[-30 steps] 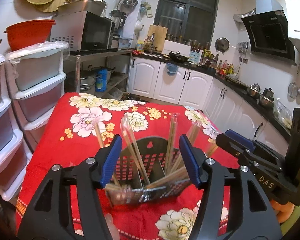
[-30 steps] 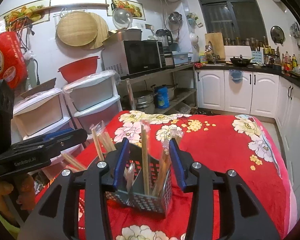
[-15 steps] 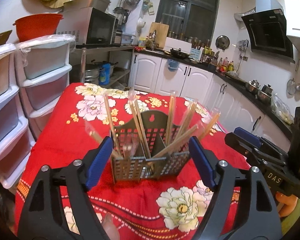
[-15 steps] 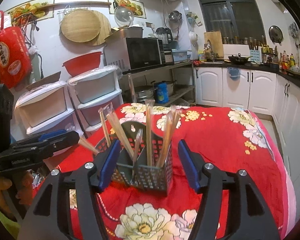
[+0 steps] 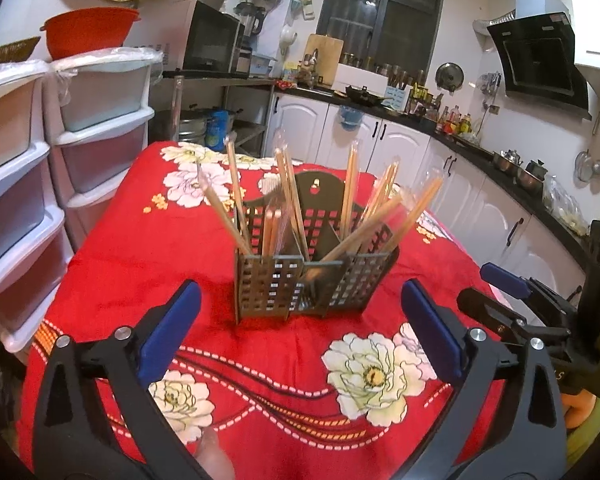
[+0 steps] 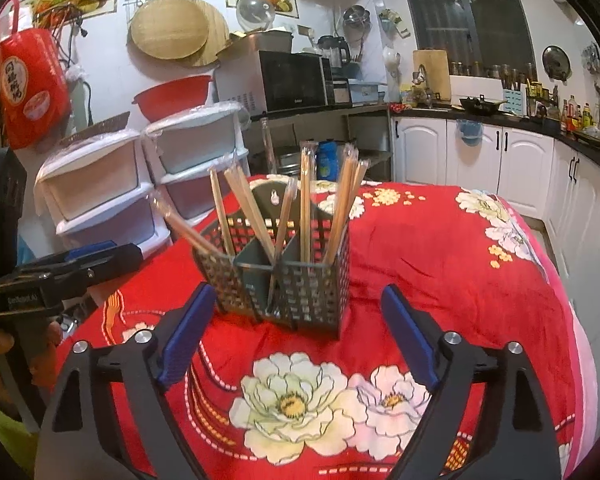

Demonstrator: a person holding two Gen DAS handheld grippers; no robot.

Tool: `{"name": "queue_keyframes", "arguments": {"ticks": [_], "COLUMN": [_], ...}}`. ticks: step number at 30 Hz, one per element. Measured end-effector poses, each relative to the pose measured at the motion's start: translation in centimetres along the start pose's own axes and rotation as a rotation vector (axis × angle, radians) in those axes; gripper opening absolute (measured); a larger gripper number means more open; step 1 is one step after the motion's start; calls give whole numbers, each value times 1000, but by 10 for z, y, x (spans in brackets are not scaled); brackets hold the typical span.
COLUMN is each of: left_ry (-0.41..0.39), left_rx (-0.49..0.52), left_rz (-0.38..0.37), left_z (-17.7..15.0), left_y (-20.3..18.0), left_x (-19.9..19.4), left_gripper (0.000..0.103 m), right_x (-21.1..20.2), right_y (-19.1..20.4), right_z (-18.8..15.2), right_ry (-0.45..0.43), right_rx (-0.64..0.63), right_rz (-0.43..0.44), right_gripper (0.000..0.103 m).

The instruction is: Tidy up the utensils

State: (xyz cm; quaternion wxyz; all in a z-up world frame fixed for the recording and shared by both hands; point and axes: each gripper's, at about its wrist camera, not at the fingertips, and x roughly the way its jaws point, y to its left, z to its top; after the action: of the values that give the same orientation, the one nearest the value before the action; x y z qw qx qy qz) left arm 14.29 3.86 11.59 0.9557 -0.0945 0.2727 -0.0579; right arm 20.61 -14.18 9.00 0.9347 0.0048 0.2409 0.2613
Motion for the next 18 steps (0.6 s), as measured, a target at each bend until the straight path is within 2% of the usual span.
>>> {"name": "queue_keyframes", "arguments": {"ticks": [11,18], "left_ry": [15,9], "left_rx": [-15,-3], "left_rz": [2,16], "left_z": [-26,-41], "left_y": [1,0], "left_x": [6,12], "left_gripper": [91,91], "right_x": [8,13], "right_y": [3,3], "right_z": [-35,-49], "right_ry": [55,42], "right_rx": [-8,-30], "right_rz": [-8,-46], "right_gripper": [89,93]}}
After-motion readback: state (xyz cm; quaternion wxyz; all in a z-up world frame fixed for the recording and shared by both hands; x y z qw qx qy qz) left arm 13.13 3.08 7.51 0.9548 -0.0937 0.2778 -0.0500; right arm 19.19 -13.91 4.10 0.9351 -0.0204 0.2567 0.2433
